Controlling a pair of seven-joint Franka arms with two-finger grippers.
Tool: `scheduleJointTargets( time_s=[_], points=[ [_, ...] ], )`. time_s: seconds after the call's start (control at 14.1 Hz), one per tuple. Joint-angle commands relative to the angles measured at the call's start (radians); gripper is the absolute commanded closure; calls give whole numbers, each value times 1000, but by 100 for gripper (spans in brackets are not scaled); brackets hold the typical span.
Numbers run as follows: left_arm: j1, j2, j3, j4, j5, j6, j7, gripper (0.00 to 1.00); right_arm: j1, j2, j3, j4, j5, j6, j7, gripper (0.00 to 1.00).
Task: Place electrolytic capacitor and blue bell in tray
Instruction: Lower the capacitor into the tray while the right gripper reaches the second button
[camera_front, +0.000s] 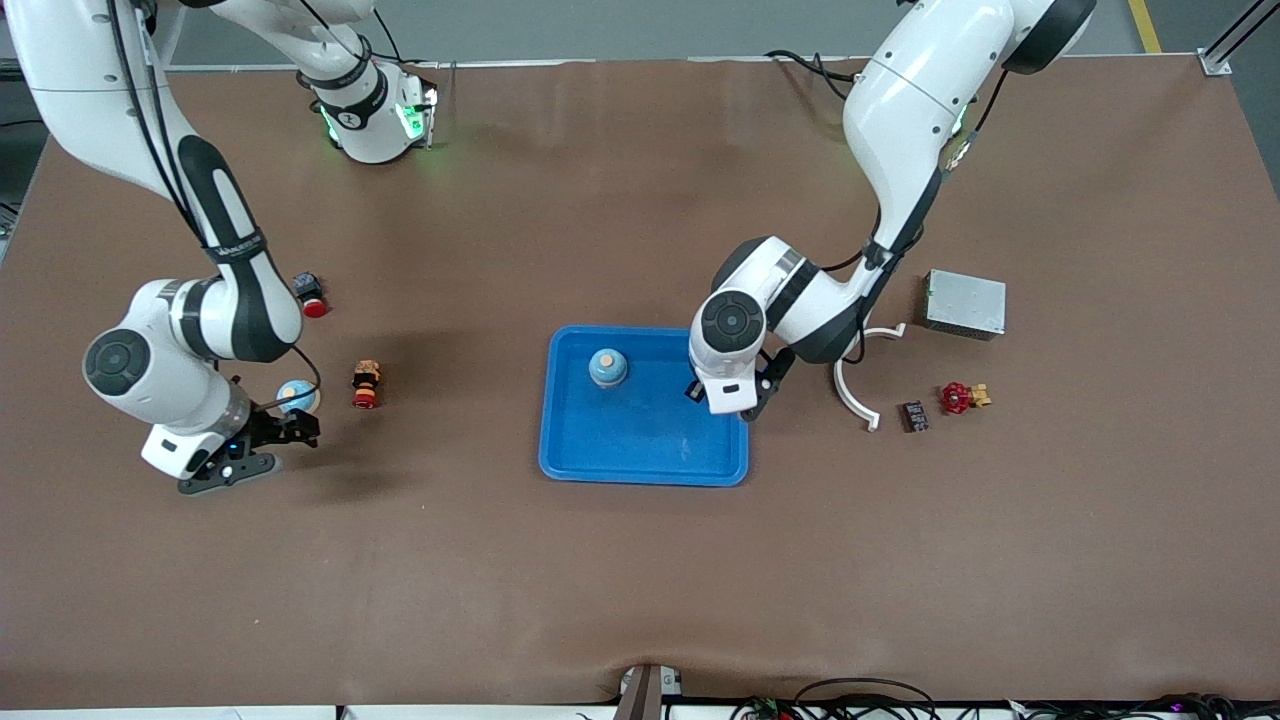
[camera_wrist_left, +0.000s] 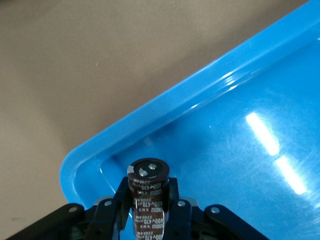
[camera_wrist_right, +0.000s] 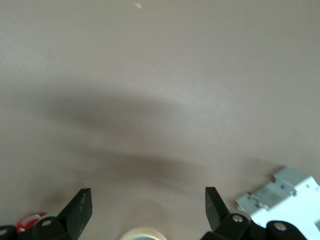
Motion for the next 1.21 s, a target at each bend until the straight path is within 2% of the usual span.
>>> scheduleJointTargets(
  time_s=[0.0,0.14,0.5,0.71,0.85,0.99,1.06,1.14],
  points=[
    [-17,-8,11,-16,17,1,-31,100,-31,-110,25,-161,1,77,-24,0],
    [-17,-8,11,-21,19,1,-31,100,-53,-133,26,-232,1,131,-24,0],
    [-17,-7,11,-36,17,-1,-32,99,-90,-151,29,-307,3,182,-38,0],
    [-19,4,13,-33,19,-1,-29,77,-101,-147,29,-315,7,184,-38,0],
    [-19,4,11,-32,19,-1,-28,51,-101,-142,29,-315,7,182,-38,0],
    [-19,4,11,-28,20,-1,-29,37,-98,-139,29,-318,7,180,-36,0],
    [-20,2,11,-27,20,-1,-28,15,-95,-139,29,-320,7,180,-35,0],
    [-22,1,11,-24,20,-1,-26,0,-95,-136,31,-320,7,180,-35,0]
  ],
)
